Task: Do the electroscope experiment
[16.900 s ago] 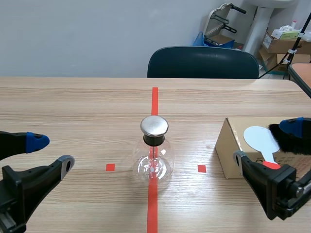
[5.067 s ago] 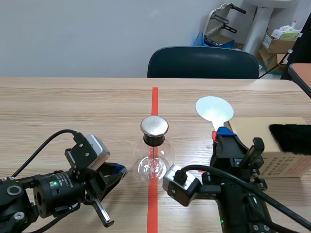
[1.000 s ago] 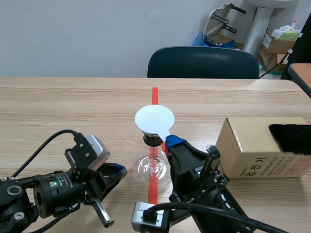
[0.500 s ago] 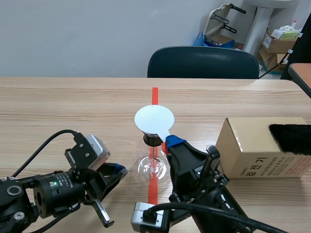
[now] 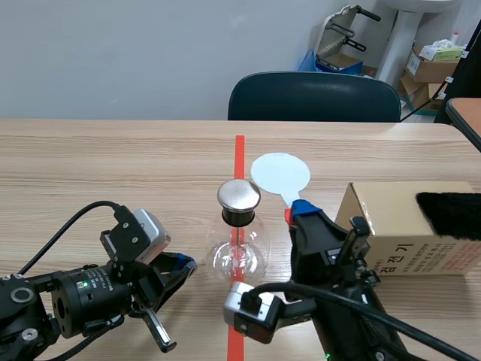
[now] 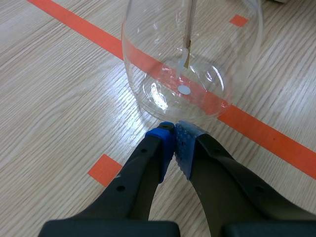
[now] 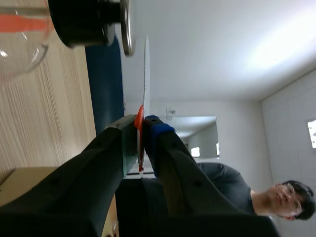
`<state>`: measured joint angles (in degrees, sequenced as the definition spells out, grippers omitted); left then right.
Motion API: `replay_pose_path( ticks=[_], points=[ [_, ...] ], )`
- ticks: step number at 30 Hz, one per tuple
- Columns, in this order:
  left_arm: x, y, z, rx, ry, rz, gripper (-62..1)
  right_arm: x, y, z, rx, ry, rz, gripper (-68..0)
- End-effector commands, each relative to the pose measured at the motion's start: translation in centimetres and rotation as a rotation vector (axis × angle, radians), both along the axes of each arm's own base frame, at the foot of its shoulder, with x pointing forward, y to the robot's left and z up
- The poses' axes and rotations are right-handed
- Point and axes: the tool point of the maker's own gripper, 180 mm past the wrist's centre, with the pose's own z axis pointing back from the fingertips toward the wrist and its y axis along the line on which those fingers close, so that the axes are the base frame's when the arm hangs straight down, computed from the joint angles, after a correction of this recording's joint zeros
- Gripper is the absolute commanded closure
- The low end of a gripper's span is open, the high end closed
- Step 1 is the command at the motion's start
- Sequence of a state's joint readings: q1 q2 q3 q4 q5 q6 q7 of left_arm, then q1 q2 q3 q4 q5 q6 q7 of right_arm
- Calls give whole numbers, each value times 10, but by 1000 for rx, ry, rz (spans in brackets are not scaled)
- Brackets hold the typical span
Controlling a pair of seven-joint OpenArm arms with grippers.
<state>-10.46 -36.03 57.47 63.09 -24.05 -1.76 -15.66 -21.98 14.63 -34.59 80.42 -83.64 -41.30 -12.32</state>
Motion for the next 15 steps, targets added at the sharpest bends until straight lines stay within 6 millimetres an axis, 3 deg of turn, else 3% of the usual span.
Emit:
replay_pose_path(
  ticks=[1,9,15],
  points=[
    [-2,-9,6,-32,-8,-17,-16,3,-8,10,15,-29,-38,-10],
    [-2,-9,7,-33,-8,-17,-16,10,-44,9,34,-23,-239,-10],
    [-2,-10,7,-34,-9,-17,-16,11,-60,9,43,-21,-327,-10]
  ],
)
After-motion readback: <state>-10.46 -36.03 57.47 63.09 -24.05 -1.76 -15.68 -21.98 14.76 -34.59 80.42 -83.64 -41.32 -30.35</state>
